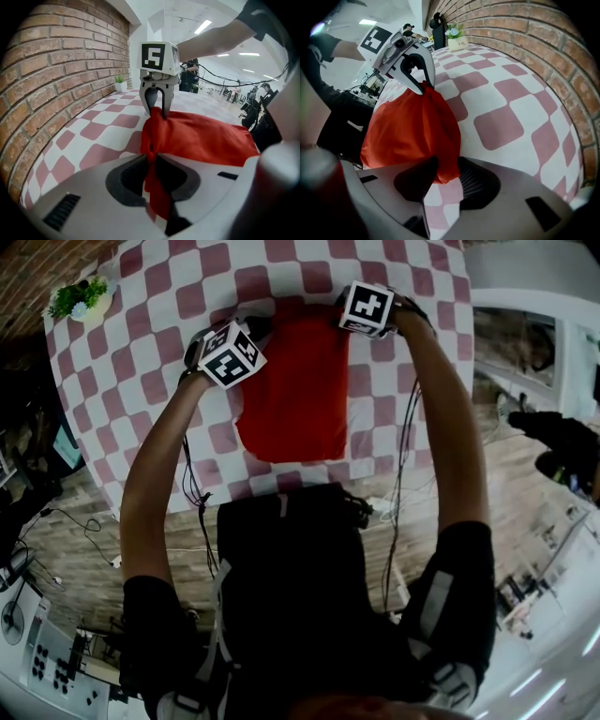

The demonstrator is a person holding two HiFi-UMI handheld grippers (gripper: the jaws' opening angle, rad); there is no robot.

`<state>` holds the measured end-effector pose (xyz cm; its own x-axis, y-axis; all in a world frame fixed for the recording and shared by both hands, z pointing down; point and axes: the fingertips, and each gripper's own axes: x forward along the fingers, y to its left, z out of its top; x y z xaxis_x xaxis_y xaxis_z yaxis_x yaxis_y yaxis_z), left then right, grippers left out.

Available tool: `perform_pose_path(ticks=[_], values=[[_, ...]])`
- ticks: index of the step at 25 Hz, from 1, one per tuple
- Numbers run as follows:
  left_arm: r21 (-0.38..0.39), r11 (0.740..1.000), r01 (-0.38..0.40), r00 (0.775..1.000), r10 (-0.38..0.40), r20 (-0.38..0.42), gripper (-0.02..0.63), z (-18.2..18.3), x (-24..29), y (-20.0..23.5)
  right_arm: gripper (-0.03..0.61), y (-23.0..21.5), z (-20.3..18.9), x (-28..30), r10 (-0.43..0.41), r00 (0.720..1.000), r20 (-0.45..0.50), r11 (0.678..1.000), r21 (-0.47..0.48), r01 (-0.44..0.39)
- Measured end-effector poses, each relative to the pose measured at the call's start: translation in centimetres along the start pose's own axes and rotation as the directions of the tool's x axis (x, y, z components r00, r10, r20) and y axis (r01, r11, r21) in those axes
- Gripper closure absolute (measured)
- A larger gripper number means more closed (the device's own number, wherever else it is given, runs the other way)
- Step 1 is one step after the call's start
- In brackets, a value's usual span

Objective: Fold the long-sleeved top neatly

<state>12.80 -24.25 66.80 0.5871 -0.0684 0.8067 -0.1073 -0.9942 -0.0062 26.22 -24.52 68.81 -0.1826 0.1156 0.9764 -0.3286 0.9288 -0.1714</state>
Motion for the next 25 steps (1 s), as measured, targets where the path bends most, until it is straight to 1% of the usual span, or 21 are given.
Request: perform_pose_path(ticks=[1,3,5,7,10,11,15,18,21,25], values=[[0.003,1.000,-0.001,1.000,0.001,0.002,0.549,0.0,-0.1,0.0,0.448,0.4,0.0,0.0,0.013,1.000,-0.003,1.000,-0.009,-0.013],[0.012,1.000,-0.002,1.000,0.002,-0.001,0.549,0.0,-0.1,0.0,0.485,0.9,0.1,0.1,0.012,1.000,-0.001,1.000,-0.029,-0.012],[0.023,1.000,-0.003,1.000,0.003,-0.007,0.549,0.0,-0.1,0.0,0.491,0.7,0.1,0.0,-0.011,1.000,0.006,0.999,-0.039,0.011],[0.027,1.000,-0.006,1.000,0.006,-0.012,0.549,0.0,0.0,0.2,0.499,0.7,0.3,-0.3,-0.025,0.999,0.022,0.999,-0.029,0.026],[0.015,1.000,-0.022,1.000,0.022,-0.013,0.549,-0.1,0.0,0.5,0.502,2.1,1.3,-0.8,0.008,0.997,0.072,1.000,0.009,-0.009],[0.009,0.999,-0.031,0.999,0.031,-0.013,0.549,-0.1,0.0,0.7,0.503,2.1,1.4,-0.8,-0.001,0.997,0.079,1.000,0.017,-0.001],[0.010,0.997,-0.077,0.997,0.077,-0.008,0.549,0.4,-0.4,1.5,0.509,1.3,0.9,-1.1,-0.096,0.993,0.071,0.995,0.038,0.094],[0.014,0.992,-0.126,0.992,0.126,0.005,0.549,0.8,-1.2,2.2,0.512,0.2,1.2,-2.1,-0.196,0.977,0.082,0.980,0.033,0.194],[0.012,0.982,-0.188,0.982,0.187,0.030,0.549,1.5,-2.2,3.2,0.514,-0.8,1.8,-4.0,-0.301,0.949,0.098,0.954,0.036,0.299],[0.027,0.965,-0.261,0.964,0.258,0.067,0.549,2.7,-4.1,4.0,0.514,-1.3,2.6,-6.8,-0.431,0.894,0.122,0.902,0.025,0.431]])
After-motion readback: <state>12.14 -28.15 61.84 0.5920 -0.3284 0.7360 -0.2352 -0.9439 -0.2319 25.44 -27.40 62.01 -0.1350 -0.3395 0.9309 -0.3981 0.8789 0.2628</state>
